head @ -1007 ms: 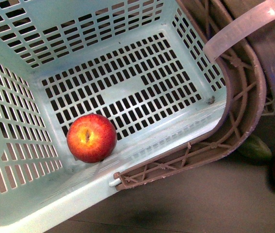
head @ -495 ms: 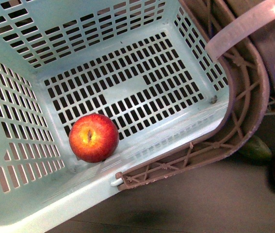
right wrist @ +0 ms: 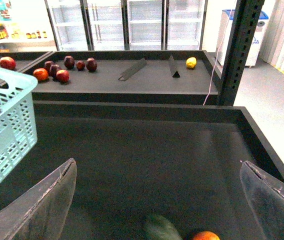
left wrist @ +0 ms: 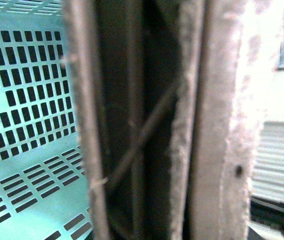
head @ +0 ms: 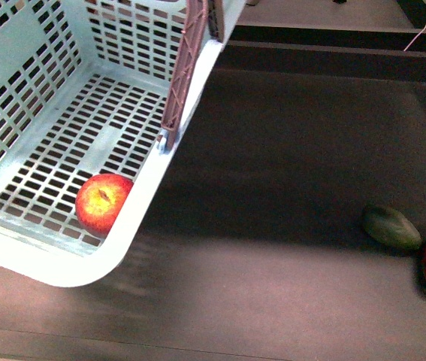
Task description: Pick apple with right arm and hold basket with left
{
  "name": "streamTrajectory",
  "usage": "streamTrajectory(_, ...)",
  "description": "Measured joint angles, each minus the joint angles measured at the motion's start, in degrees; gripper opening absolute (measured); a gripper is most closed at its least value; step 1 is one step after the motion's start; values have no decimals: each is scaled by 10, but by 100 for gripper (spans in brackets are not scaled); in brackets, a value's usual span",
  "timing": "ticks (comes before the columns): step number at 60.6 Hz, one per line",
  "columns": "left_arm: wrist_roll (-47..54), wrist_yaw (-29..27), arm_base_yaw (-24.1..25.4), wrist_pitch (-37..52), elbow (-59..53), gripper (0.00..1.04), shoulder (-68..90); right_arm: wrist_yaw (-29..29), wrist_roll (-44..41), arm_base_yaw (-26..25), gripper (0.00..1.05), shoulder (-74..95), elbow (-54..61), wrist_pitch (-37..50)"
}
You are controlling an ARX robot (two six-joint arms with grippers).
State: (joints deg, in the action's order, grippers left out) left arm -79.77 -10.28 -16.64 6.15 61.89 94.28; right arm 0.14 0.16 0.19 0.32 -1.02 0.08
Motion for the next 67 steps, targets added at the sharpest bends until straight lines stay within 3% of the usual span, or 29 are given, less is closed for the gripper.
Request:
streamTrajectory(8, -55, -7, 58, 9, 21, 15, 53, 0, 0, 0, 96, 0, 0, 0)
streamTrajectory(16, -65, -20, 77, 9, 33, 15, 85, 0, 0, 0, 96, 0, 0, 0)
streamTrajectory(40, -117, -7, 82, 5, 33, 15, 153, 0, 0, 0, 96, 0, 0, 0)
streamTrajectory(67, -103, 12, 85, -2, 32, 15, 180, 0, 0, 0, 96, 0, 0, 0)
